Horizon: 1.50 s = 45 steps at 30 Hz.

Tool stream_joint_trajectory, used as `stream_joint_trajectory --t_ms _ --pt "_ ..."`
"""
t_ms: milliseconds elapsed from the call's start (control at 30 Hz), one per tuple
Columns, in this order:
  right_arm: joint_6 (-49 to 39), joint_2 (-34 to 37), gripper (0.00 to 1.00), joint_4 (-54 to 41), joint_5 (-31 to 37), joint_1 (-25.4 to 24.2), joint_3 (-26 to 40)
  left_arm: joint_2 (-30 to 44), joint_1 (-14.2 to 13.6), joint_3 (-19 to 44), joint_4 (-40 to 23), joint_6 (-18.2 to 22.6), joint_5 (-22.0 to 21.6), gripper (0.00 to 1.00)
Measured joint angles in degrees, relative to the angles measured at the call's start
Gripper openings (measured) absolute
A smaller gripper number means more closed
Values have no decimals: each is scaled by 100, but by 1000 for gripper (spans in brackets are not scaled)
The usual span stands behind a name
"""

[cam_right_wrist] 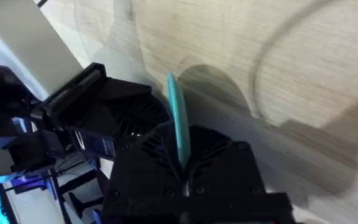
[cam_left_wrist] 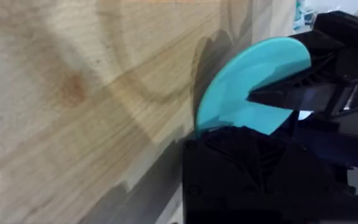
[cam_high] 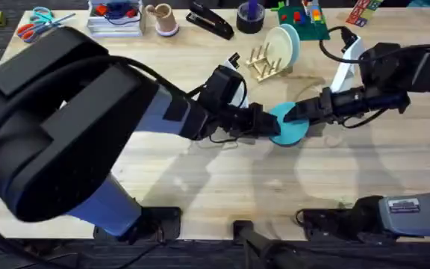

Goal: Pick up the plates from the table one by one and place each into a slot on the dish rack.

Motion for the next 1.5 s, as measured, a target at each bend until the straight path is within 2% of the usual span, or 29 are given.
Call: stream_joint_trajectory --t_ms 467,700,900,1100,1333,1500 --pt "-11 -114 38 -121 87 17 19 -119 -17 -7 -90 31 -87 38" --pt "9 -685 36 -927 400 90 653 -894 44 -6 -653 276 -320 38" --pt "22 -1004 34 -1529 523 92 1646 -1733 315 7 -2017 817 -911 38" --pt "24 -1165 33 -2207 1041 126 2581 -2480 622 260 -3621 1493 -1567 38" --pt "4 -1169 31 -2799 1899 425 3638 -3023 728 1427 -5700 2390 -2618 38" --pt "2 -1169 31 -3013 2527 771 4281 -3091 728 2371 -7033 2942 -3496 38"
